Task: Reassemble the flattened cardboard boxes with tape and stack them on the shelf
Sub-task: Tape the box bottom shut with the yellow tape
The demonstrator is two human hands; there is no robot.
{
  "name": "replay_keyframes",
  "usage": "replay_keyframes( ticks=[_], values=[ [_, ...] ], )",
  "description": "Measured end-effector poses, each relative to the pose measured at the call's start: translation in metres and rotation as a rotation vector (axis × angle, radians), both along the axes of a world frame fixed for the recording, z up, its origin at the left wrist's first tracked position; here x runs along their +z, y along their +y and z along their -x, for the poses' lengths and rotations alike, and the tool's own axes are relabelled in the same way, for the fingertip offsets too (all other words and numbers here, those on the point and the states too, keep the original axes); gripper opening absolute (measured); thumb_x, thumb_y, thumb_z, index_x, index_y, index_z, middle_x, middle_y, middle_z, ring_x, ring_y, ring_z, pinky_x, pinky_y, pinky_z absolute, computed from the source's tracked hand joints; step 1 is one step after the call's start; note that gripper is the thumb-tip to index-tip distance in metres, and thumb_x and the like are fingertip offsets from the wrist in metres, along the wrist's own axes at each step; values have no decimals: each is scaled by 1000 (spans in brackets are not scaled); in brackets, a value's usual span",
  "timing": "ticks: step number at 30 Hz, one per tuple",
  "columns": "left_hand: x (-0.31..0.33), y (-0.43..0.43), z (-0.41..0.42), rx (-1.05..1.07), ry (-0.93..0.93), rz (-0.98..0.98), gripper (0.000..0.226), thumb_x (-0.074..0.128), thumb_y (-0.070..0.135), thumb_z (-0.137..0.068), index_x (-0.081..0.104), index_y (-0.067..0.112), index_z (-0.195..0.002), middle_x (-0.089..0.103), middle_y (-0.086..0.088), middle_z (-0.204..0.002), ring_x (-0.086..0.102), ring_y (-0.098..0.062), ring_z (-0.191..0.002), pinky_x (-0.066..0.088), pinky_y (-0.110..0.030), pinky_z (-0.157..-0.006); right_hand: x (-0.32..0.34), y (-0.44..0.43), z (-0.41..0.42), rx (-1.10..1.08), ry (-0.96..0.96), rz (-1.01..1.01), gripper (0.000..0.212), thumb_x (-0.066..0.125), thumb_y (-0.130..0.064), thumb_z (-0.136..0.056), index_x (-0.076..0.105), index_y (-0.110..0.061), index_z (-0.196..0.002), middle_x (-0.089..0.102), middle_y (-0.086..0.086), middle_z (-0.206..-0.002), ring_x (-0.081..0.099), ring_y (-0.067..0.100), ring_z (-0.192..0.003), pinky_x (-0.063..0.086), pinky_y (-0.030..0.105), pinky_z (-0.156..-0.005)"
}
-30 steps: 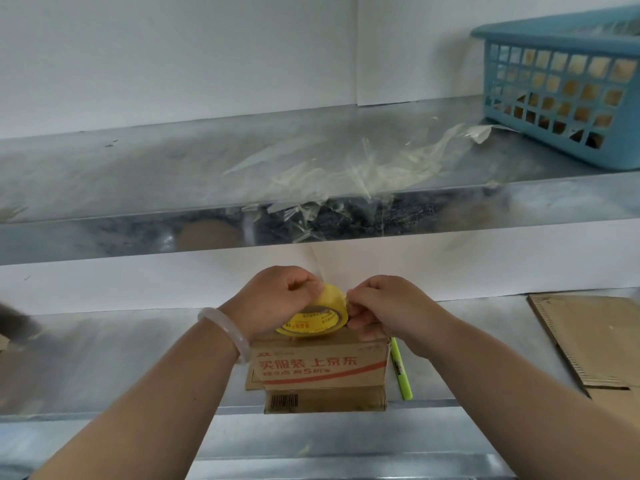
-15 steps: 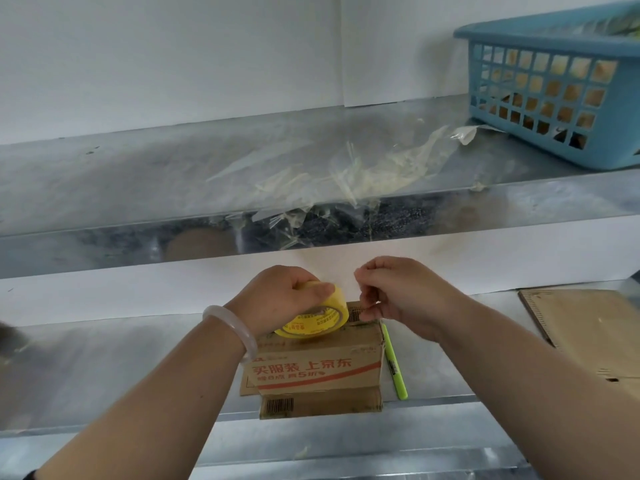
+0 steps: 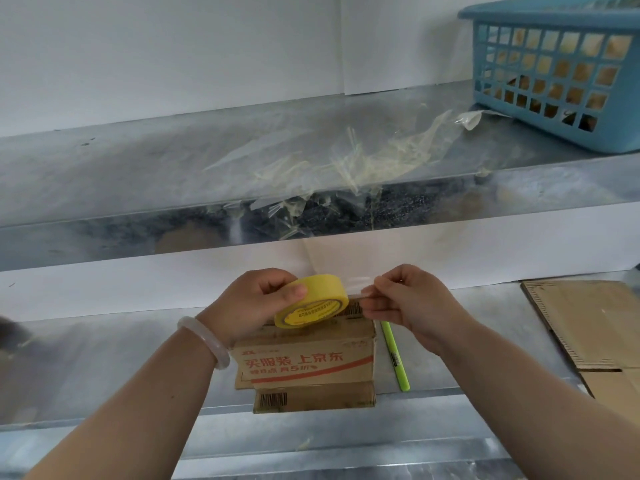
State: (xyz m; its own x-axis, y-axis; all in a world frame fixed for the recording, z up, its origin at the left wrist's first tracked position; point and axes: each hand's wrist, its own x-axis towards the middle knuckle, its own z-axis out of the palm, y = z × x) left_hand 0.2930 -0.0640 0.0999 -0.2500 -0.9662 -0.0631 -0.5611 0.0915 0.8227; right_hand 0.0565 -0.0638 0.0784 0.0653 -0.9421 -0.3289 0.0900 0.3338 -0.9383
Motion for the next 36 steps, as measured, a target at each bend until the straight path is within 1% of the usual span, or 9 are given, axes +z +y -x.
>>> replay_keyframes(
  ticks=[6,8,12,15,20,25,30,33,36],
  values=[
    [-1,-8,18,3,-97,57,23,62,43,-85,65,26,-70,57,16,-57,50,2,-55,38,-13,-54,22,-3,26,-156,30,147,11,53,-4,-98,54,-1,-88,69,10,-73,66,18,-58,61,38,-70],
    [-1,-12,24,6,-105,49,24,63,43,-85,64,27,-68,57,16,-55,50,3,-54,37,-11,-52,20,-3,26,-220,-81,113,12,53,-5,-98,53,-3,-87,66,9,-70,62,17,-59,60,45,-75],
    [0,-12,26,2,-106,36,24,63,41,-88,63,28,-67,55,17,-53,48,3,-52,35,-10,-51,2,0,17,-220,-439,-149,18,51,-15,-101,53,-10,-83,60,3,-63,60,14,-56,56,53,-78],
    [-1,-9,26,3,-114,39,24,62,41,-88,63,27,-69,54,18,-53,47,2,-52,35,-12,-52,-7,1,13,-187,-537,-225,25,59,-22,-96,52,-13,-74,56,2,-60,60,13,-55,54,54,-86],
    [-2,-5,25,1,-122,57,27,60,43,-89,63,24,-69,52,15,-54,46,1,-53,35,-15,-53,-15,6,4,-168,-415,-219,17,64,-4,-91,53,-8,-78,57,6,-58,57,14,-59,57,44,-84],
    [-1,-2,24,5,-126,53,27,59,42,-89,64,23,-71,53,16,-54,47,1,-53,34,-11,-51,-14,4,-8,-162,-364,-172,22,62,-5,-93,51,-9,-74,57,6,-59,53,17,-64,54,44,-93],
    [8,-4,17,60,-135,88,17,63,43,-86,68,30,-75,66,17,-66,58,3,-63,40,-11,-56,-16,7,-11,-185,-132,-85,17,67,-7,-90,50,-7,-86,57,13,-81,62,17,-73,58,38,-87],
    [13,-6,13,62,-205,65,18,68,48,-79,70,31,-74,69,15,-70,62,1,-66,44,-15,-56,-17,8,-10,-194,-47,-53,19,68,-9,-89,50,-6,-85,57,15,-84,64,18,-75,59,38,-84],
    [15,-9,9,109,-295,80,30,71,56,-73,72,26,-69,69,7,-69,64,-6,-67,51,-26,-59,-18,7,-8,-188,-90,-87,19,68,-7,-89,49,-5,-84,58,16,-80,63,21,-77,60,41,-83]
  ],
)
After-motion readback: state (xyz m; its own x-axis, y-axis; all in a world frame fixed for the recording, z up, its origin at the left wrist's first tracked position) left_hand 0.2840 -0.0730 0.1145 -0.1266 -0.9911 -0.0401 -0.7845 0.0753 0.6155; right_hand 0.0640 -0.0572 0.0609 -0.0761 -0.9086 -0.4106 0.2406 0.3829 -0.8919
